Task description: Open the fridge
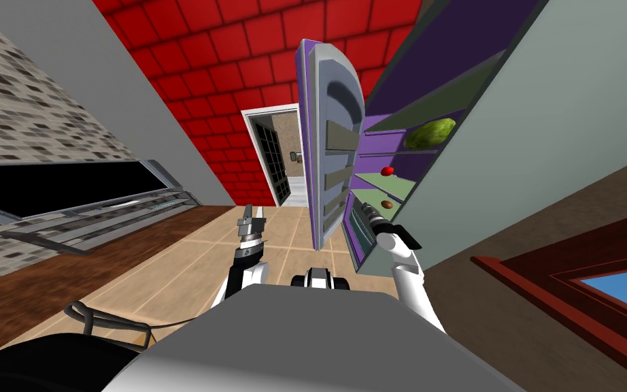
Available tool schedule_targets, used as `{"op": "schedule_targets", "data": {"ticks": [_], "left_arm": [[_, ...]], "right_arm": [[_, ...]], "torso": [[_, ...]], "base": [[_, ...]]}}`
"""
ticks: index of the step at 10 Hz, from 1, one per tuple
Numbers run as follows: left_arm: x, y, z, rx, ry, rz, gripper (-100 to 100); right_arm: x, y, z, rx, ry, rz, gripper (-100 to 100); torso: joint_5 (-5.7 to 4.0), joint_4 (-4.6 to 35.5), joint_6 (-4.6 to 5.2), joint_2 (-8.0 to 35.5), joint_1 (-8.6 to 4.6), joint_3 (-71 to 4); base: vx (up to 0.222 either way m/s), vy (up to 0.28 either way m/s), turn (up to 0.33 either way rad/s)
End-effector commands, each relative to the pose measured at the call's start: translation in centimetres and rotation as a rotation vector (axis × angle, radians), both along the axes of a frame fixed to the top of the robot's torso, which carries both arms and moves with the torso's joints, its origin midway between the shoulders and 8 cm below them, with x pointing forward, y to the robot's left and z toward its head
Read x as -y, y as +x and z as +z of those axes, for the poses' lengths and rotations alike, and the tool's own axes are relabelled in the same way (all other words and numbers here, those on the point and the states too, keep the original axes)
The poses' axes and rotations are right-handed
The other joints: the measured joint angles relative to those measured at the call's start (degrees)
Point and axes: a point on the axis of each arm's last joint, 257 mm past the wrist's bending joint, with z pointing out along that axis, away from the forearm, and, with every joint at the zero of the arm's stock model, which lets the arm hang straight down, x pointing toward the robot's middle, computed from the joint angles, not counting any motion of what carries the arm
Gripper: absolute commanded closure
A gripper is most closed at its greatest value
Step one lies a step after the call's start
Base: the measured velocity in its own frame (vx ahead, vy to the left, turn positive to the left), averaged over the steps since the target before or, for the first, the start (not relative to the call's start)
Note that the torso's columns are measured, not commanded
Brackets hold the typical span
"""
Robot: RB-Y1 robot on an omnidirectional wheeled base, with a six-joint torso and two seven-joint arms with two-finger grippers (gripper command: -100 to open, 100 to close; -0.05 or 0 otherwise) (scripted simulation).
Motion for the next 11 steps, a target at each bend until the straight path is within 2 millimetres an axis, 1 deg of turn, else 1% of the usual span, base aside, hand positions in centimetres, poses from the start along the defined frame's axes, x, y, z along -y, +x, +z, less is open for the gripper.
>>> {"op": "schedule_targets", "data": {"ticks": [1,2,3,4,5,6,7,8,9,10,11], "left_arm": [[0.0,0.0,0.0,0.0,0.0,0.0,0],[0.0,0.0,0.0,0.0,0.0,0.0,0],[0.0,0.0,0.0,0.0,0.0,0.0,0],[0.0,0.0,0.0,0.0,0.0,0.0,0],[0.0,0.0,0.0,0.0,0.0,0.0,0],[0.0,0.0,0.0,0.0,0.0,0.0,0],[0.0,0.0,0.0,0.0,0.0,0.0,0],[0.0,0.0,0.0,0.0,0.0,0.0,0],[0.0,0.0,0.0,0.0,0.0,0.0,0],[0.0,0.0,0.0,0.0,0.0,0.0,0],[0.0,0.0,0.0,0.0,0.0,0.0,0]], "right_arm": [[0.5,0.0,-0.4,-0.025,-0.142,-0.036,100],[0.7,0.0,-0.5,-0.033,-0.17,-0.047,100],[0.8,1.1,0.2,0.002,-0.105,-0.056,100],[0.7,1.6,-0.1,-0.004,-0.099,-0.052,100],[1.1,2.1,1.0,0.034,-0.063,-0.071,100],[0.7,2.9,1.0,0.034,-0.055,-0.063,100],[0.7,3.3,0.3,0.019,-0.049,-0.061,100],[0.9,4.2,1.2,0.054,-0.008,-0.076,100],[0.6,4.9,0.8,0.043,0.001,-0.069,100],[0.8,5.6,1.4,0.07,0.041,-0.085,100],[0.3,6.5,1.3,0.064,0.051,-0.075,100]], "torso": [[0.03,0.0,-0.01,0.0,0.11,0.0],[0.04,0.0,-0.01,0.0,0.13,0.0],[0.03,0.0,-0.01,0.0,0.11,0.0],[0.07,0.0,0.0,-0.1,0.27,0.0],[0.08,0.0,-0.03,0.0,0.23,0.0],[0.06,0.0,0.0,0.0,0.21,0.0],[0.02,0.0,-0.02,0.0,0.02,0.0],[-0.05,0.0,0.0,-0.1,-0.19,-0.1],[-0.02,0.0,0.02,-0.1,-0.02,-0.1],[0.02,0.0,-0.01,-0.1,0.05,0.0],[0.05,0.0,0.0,0.0,0.16,0.0]], "base": [[0.0,0.0,0.0],[0.0,0.0,0.0],[-0.007,0.075,-0.104],[-0.028,0.093,-0.071],[-0.044,0.122,-0.104],[-0.035,0.099,-0.064],[-0.016,0.038,0.013],[-0.018,0.072,-0.1],[-0.028,0.075,-0.07],[-0.04,0.101,-0.097],[-0.036,0.095,-0.06]]}}
